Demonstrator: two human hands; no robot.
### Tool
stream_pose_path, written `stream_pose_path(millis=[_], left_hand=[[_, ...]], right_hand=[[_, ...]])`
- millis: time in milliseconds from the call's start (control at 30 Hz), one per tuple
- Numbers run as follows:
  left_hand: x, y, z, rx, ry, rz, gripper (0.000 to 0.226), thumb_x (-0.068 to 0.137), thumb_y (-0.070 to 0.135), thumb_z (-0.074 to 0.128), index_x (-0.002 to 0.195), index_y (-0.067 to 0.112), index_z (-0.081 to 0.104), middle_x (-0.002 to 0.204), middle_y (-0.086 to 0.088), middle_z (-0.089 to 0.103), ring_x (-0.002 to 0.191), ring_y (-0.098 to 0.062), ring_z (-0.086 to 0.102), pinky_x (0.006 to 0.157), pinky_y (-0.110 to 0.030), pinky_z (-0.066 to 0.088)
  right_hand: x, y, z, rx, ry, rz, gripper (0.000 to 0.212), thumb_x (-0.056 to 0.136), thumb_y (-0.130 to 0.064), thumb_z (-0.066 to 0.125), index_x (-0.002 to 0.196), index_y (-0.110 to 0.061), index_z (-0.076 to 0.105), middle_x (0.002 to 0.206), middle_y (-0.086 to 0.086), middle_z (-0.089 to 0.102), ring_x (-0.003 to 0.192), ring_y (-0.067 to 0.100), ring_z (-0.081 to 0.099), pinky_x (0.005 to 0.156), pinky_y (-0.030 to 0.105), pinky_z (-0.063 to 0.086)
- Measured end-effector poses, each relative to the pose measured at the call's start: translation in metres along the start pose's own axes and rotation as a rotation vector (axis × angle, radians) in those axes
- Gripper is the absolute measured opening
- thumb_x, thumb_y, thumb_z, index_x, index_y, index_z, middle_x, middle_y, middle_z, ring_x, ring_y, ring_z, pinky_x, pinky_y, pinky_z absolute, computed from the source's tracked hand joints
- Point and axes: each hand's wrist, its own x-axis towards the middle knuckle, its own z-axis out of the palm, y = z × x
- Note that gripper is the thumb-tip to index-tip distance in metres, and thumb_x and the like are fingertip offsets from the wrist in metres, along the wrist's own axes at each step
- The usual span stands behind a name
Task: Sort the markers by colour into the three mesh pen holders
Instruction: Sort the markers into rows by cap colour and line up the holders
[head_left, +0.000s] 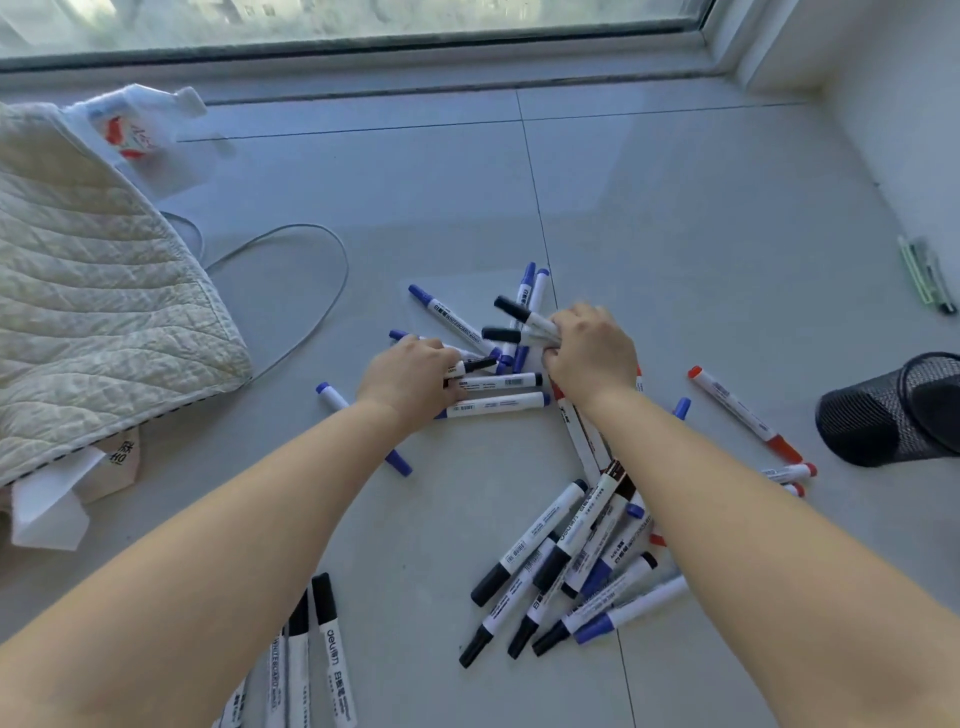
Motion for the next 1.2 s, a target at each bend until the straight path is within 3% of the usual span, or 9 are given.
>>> stream_pose_path(millis=[67, 167, 333, 500, 633, 767, 900, 967, 1200], left_hand=[[-0.002, 0.001, -0.003, 0.022, 0.037, 0.004, 0.033, 0.088, 0.036, 0.052, 0.116, 0.018, 0.056, 0.109, -0.002, 0.059, 0.102, -0.022, 0.052, 0.065, -0.028, 0.035], [-0.016, -0.002, -0.011, -0.061, 0.151, -0.044, 0.026, 0.084, 0.029, 0.053, 0.101, 0.011, 0.058, 0.089, -0.008, 0.061, 0.083, -0.027, 0.053, 0.058, -0.030, 0.033], [-0.054, 0.000, -0.021, -0.258, 0.189, -0.157, 0.015, 0.080, 0.025, 0.050, 0.084, 0.015, 0.039, 0.066, 0.002, 0.041, 0.068, -0.026, 0.037, 0.055, -0.033, 0.025], [-0.099, 0.038, -0.002, -0.520, 0.073, -0.246, 0.017, 0.081, 0.019, 0.047, 0.079, 0.018, 0.029, 0.066, -0.001, 0.047, 0.060, -0.023, 0.041, 0.047, -0.030, 0.025], [-0.133, 0.063, 0.024, -0.626, -0.076, -0.272, 0.014, 0.085, 0.014, 0.042, 0.087, 0.020, 0.030, 0.065, -0.002, 0.044, 0.056, -0.020, 0.039, 0.047, -0.031, 0.026], [-0.152, 0.075, 0.041, -0.629, -0.147, -0.366, 0.012, 0.085, 0.015, 0.039, 0.097, 0.014, 0.038, 0.065, -0.005, 0.048, 0.058, -0.023, 0.042, 0.049, -0.033, 0.031], [-0.158, 0.087, 0.046, -0.591, -0.179, -0.394, 0.032, 0.083, 0.044, 0.054, 0.099, 0.020, 0.039, 0.074, 0.000, 0.053, 0.071, -0.024, 0.052, 0.057, -0.033, 0.040], [-0.157, 0.091, 0.049, -0.514, -0.201, -0.388, 0.048, 0.076, 0.058, 0.060, 0.102, 0.023, 0.040, 0.081, 0.003, 0.052, 0.078, -0.023, 0.052, 0.062, -0.032, 0.041], [-0.155, 0.100, 0.056, -0.399, -0.113, -0.453, 0.040, 0.076, 0.049, 0.058, 0.104, 0.021, 0.053, 0.101, 0.000, 0.053, 0.089, -0.024, 0.053, 0.066, -0.030, 0.038]], right_hand=[[-0.003, 0.000, -0.013, 0.154, 0.115, 0.091, 0.007, 0.084, -0.017, 0.053, 0.085, -0.011, 0.054, 0.089, 0.006, 0.053, 0.077, 0.019, 0.040, 0.058, 0.027, 0.029], [-0.020, 0.002, -0.034, 0.468, 0.239, 0.240, 0.019, 0.083, -0.023, 0.056, 0.074, -0.014, 0.042, 0.070, -0.002, 0.044, 0.062, 0.016, 0.037, 0.049, 0.023, 0.027], [-0.080, 0.011, -0.054, 0.727, 0.125, 0.404, 0.025, 0.081, -0.028, 0.058, 0.065, -0.019, 0.042, 0.059, -0.007, 0.042, 0.052, 0.011, 0.039, 0.048, 0.023, 0.035], [-0.144, 0.021, -0.043, 0.809, 0.017, 0.637, 0.016, 0.076, -0.013, 0.055, 0.062, -0.014, 0.048, 0.052, -0.003, 0.046, 0.046, 0.012, 0.044, 0.040, 0.021, 0.038], [-0.185, 0.015, -0.019, 0.761, -0.103, 0.702, 0.002, 0.084, -0.016, 0.050, 0.085, -0.017, 0.051, 0.067, 0.000, 0.054, 0.058, 0.018, 0.053, 0.050, 0.026, 0.042], [-0.206, 0.008, -0.003, 0.692, -0.167, 0.665, 0.012, 0.089, -0.012, 0.044, 0.097, -0.015, 0.053, 0.082, 0.005, 0.055, 0.071, 0.022, 0.053, 0.053, 0.026, 0.039], [-0.207, 0.001, 0.000, 0.646, -0.094, 0.675, 0.021, 0.089, -0.031, 0.051, 0.079, -0.013, 0.052, 0.073, 0.002, 0.055, 0.073, 0.025, 0.054, 0.062, 0.034, 0.045], [-0.203, -0.002, 0.001, 0.576, -0.083, 0.677, 0.032, 0.086, -0.042, 0.054, 0.086, -0.010, 0.056, 0.080, 0.005, 0.059, 0.077, 0.025, 0.056, 0.063, 0.033, 0.045], [-0.184, -0.016, 0.007, 0.262, -0.129, 0.674, 0.045, 0.082, -0.049, 0.056, 0.094, -0.006, 0.058, 0.084, 0.006, 0.059, 0.070, 0.024, 0.051, 0.054, 0.026, 0.036]])
